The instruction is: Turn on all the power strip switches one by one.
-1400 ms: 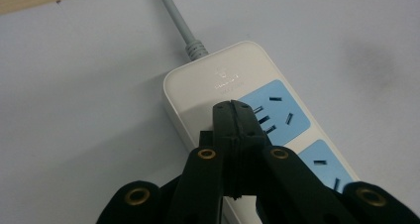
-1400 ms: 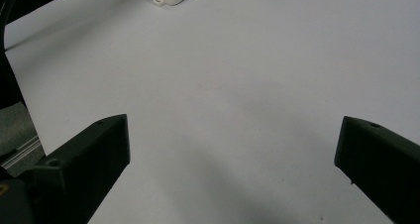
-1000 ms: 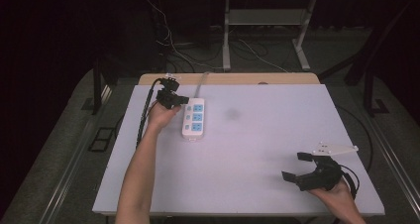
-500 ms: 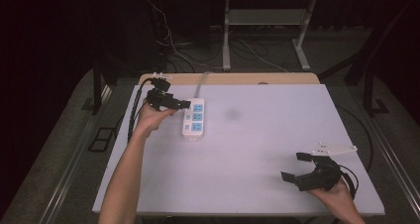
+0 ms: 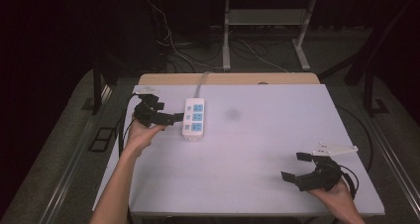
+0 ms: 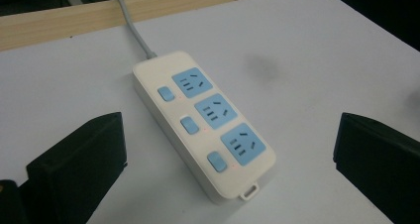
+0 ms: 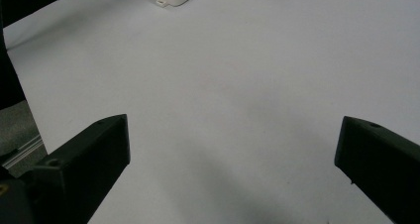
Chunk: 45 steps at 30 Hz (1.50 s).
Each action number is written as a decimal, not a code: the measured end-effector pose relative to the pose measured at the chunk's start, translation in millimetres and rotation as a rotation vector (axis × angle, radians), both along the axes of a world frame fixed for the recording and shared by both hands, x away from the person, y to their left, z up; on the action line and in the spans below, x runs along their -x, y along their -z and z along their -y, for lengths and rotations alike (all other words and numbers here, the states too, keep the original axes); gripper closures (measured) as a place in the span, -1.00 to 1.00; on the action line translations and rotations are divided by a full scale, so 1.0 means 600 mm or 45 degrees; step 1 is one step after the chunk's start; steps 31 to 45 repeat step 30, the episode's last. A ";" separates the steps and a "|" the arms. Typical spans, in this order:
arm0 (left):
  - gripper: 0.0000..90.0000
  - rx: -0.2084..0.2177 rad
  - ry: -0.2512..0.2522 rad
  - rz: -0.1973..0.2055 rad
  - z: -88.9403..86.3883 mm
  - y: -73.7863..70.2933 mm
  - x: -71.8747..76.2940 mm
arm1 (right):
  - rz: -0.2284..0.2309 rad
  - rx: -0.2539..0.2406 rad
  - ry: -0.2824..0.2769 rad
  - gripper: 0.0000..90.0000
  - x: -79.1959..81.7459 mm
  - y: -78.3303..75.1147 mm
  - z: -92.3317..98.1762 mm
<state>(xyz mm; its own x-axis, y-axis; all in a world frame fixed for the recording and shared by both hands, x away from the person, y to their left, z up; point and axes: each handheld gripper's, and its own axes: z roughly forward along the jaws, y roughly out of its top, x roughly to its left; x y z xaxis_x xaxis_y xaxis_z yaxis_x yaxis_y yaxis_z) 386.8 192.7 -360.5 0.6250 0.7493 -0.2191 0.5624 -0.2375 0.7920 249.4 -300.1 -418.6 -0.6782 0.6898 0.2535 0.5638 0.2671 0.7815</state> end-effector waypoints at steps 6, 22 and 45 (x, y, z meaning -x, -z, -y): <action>-1.00 -0.034 0.022 0.050 0.005 0.010 0.053 | -0.001 -0.005 0.009 -0.99 0.000 0.000 0.001; -1.00 0.074 0.041 0.094 0.005 0.053 0.171 | -0.002 -0.071 0.022 -0.99 0.002 -0.003 0.003; -1.00 0.096 0.077 0.067 0.017 0.080 0.195 | -0.006 -0.096 0.025 -0.99 0.005 -0.003 0.006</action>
